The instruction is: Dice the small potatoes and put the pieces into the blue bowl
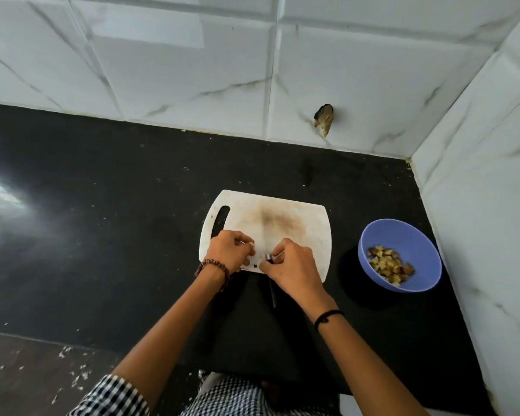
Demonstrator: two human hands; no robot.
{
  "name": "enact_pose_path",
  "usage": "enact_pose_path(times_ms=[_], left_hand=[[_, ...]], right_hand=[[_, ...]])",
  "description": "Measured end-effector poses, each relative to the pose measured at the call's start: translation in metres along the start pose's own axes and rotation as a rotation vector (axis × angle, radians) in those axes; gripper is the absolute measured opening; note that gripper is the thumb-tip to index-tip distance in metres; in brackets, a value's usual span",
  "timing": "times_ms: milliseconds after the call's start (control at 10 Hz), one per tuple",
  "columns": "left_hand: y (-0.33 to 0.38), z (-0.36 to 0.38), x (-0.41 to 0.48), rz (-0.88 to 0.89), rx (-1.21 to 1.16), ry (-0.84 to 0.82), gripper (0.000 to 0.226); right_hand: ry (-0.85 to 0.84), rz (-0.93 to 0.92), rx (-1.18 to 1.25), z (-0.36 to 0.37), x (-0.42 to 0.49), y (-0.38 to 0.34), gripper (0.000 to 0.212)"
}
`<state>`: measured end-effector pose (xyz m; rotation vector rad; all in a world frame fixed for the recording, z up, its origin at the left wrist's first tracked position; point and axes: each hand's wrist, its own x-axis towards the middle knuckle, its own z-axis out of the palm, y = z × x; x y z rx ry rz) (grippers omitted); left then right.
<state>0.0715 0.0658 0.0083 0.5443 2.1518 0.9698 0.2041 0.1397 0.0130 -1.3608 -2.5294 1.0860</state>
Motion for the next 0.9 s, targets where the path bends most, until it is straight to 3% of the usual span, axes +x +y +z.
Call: enact_pose_path(times_ms=[200, 300, 600, 800, 900], left_hand=[[0.010, 0.012, -0.002, 0.020, -0.031, -0.060, 0.011], [0.014, 0.018, -0.003, 0.042, -0.012, -0.088, 0.010], [0.015, 0.031, -0.006, 0.089, 0.068, -0.104, 0.009], [0.012, 0.030, -0.009, 0.105, 0.084, -0.098, 0.006], [0.010, 0.030, -0.011, 0.125, 0.123, -0.102, 0.010]], right_hand=[[0.117, 0.174, 0.154, -0.029, -0.006, 0.030, 0.021], [0.158, 0.227, 0.114, -0.039, -0.005, 0.043, 0.023], [0.168, 0.199, -0.185, -0.027, -0.006, 0.047, 0.039], [0.087, 0.197, -0.337, -0.031, -0.006, 0.040, 0.040], [0.144, 0.172, -0.423, -0.034, -0.008, 0.032, 0.047]])
